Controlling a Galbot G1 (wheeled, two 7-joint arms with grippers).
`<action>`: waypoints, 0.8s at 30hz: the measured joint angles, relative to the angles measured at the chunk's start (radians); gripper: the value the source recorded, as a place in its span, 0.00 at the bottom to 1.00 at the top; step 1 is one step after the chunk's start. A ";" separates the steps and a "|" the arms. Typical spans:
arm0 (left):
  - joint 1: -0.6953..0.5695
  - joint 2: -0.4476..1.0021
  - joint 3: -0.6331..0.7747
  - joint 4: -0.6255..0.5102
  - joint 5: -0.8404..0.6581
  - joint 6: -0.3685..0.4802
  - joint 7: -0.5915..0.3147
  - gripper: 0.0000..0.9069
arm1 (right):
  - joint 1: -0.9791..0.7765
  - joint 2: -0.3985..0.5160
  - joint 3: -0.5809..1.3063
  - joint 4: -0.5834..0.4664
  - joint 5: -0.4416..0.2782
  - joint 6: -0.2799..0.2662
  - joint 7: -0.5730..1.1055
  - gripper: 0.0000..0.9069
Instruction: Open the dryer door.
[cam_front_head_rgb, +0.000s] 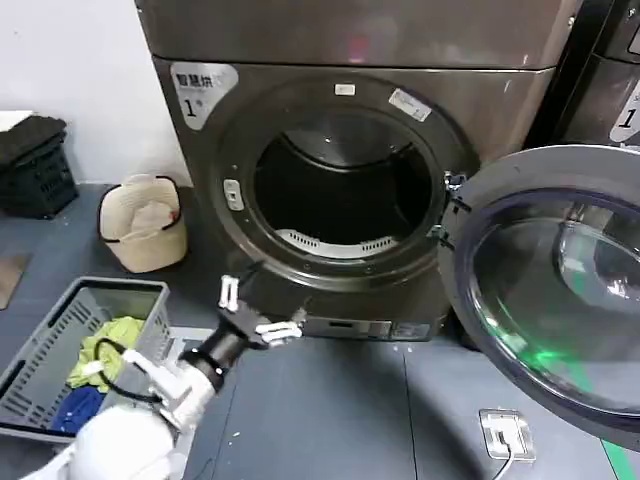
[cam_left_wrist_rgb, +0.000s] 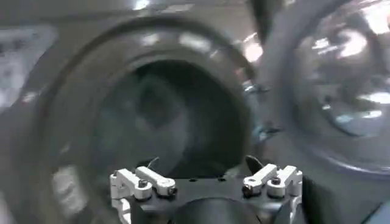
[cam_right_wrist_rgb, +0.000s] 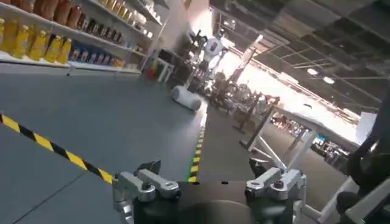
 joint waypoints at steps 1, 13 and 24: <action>0.003 0.009 -0.011 -0.010 -0.059 0.030 -0.045 1.00 | 0.000 0.002 0.000 -0.002 0.000 0.000 -0.002 1.00; 0.015 0.080 -0.140 -0.009 -0.538 0.236 -0.345 1.00 | -0.014 -0.023 0.024 -0.075 -0.030 -0.031 -0.010 1.00; 0.003 0.188 -0.273 0.036 -0.891 0.293 -0.520 1.00 | -0.009 -0.039 0.026 -0.139 -0.040 -0.030 -0.041 1.00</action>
